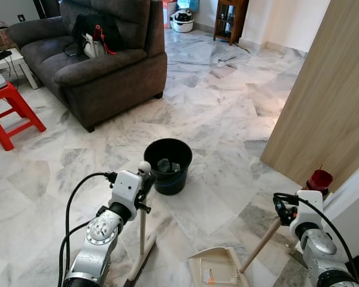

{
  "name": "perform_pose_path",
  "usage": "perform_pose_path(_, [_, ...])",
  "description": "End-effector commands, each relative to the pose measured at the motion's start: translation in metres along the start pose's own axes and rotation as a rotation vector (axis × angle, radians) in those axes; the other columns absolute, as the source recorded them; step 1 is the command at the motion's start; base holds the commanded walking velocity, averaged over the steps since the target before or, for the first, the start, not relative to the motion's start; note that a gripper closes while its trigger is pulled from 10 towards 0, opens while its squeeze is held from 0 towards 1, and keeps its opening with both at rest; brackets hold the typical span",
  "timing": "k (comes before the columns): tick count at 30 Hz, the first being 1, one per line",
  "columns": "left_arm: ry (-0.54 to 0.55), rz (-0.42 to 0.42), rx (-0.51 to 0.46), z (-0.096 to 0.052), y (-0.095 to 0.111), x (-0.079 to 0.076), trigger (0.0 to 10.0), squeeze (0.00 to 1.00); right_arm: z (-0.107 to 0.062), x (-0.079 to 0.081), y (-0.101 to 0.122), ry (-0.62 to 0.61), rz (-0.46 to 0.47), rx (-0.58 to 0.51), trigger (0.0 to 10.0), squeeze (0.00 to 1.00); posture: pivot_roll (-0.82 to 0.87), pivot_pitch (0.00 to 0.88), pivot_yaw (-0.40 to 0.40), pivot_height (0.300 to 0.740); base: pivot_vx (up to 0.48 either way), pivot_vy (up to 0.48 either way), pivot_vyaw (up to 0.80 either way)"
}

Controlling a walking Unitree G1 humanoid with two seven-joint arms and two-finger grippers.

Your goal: Sweep floor

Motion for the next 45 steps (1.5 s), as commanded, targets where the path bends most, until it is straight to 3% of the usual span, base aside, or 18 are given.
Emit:
perform_pose_path(1, [-0.004,0.004,-0.030,0.002,0.009,0.002,10.0,0.00,0.000,0.003,-0.006,0.011,-0.002,0.026,0.0,0.00,0.12,0.000,0.012,0.740,0.000,0.000,0.00])
perform_pose_path(27, [-0.015,0.005,-0.029,0.002,0.009,0.000,10.0,0.00,0.003,0.022,-0.005,0.085,0.004,0.023,0.0,0.00,0.12,0.000,0.015,0.740,0.000,0.000,0.00])
perform_pose_path(40, [-0.012,0.001,-0.030,0.003,0.009,-0.001,10.0,0.00,0.009,0.034,0.011,0.104,0.016,-0.027,0.0,0.00,0.11,0.000,0.008,0.740,0.000,0.000,0.00])
perform_pose_path(41, [-0.011,0.000,-0.030,0.003,0.009,-0.001,10.0,0.00,0.011,0.038,0.016,0.108,0.028,-0.045,7.9,0.00,0.11,0.000,0.008,0.740,0.000,0.000,0.00])
perform_pose_path(42, [-0.010,-0.002,-0.030,0.003,0.009,-0.001,10.0,0.00,0.013,0.043,0.023,0.114,0.042,-0.074,10.0,0.00,0.11,0.000,0.008,0.740,0.000,0.000,0.00])
perform_pose_path(45, [-0.010,-0.003,-0.030,0.004,0.009,-0.001,10.0,0.00,0.016,0.049,0.031,0.114,0.063,-0.097,10.0,0.00,0.11,0.000,0.008,0.740,0.000,0.000,0.00])
Point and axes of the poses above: a point about 5 cm out from each wrist's last joint towards the gripper, its own z axis pointing out of the wrist towards the gripper, its own y axis along the axis of the wrist's last joint, x = y × z, the point moved 6 cm from there along z, pointing out of the wrist towards the gripper, and after that the axes turned 6 degrees about z, right-handed, at the moved point
